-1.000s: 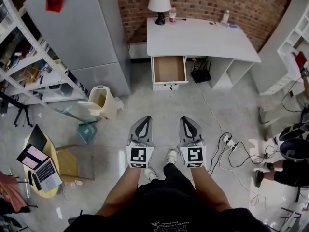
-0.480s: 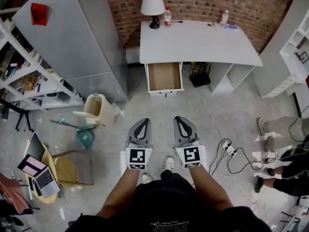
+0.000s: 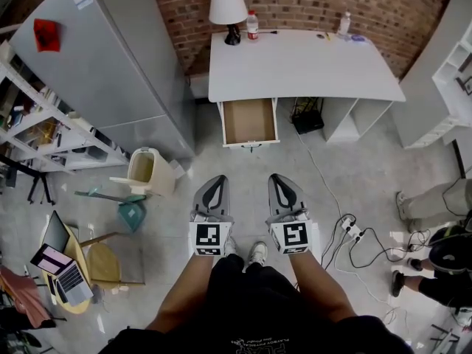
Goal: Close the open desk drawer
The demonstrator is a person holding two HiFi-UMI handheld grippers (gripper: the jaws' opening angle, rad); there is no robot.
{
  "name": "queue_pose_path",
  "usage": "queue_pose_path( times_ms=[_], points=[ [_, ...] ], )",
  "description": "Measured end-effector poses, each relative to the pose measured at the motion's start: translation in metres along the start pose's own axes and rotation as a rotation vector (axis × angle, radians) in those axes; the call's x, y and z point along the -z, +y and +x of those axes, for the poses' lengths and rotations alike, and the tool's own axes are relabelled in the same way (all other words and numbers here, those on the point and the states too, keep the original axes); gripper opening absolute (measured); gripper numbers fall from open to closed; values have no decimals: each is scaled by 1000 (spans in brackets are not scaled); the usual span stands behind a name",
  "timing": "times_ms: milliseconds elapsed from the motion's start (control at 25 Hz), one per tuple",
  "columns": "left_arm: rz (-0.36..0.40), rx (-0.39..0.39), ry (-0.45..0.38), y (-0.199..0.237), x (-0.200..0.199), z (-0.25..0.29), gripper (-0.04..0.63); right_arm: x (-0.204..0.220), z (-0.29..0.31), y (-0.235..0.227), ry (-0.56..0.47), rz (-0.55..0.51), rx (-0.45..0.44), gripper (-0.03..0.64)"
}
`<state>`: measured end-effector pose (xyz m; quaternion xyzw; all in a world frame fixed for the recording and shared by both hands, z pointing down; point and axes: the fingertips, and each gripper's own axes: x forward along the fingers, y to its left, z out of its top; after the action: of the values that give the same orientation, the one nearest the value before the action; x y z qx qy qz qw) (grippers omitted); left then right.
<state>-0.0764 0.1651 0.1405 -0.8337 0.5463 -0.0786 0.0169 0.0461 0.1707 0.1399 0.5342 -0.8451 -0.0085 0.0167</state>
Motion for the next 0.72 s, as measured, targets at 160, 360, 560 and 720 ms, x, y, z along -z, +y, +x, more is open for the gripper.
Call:
queue_pose_path(
  times_ms=[160, 360, 560, 720],
  points=[
    [-12, -2, -1, 12, 6, 19, 8, 3, 23, -5, 6, -1, 1, 29],
    [-31, 21, -6, 27, 15, 47, 8, 8, 58, -12, 22, -14, 5, 29],
    [-47, 40, -7, 58, 15, 82, 8, 8, 106, -14, 38, -18, 16, 29],
    [-61, 59, 4, 80, 25, 109, 8, 16, 144, -11, 43, -3, 20, 29]
  ],
)
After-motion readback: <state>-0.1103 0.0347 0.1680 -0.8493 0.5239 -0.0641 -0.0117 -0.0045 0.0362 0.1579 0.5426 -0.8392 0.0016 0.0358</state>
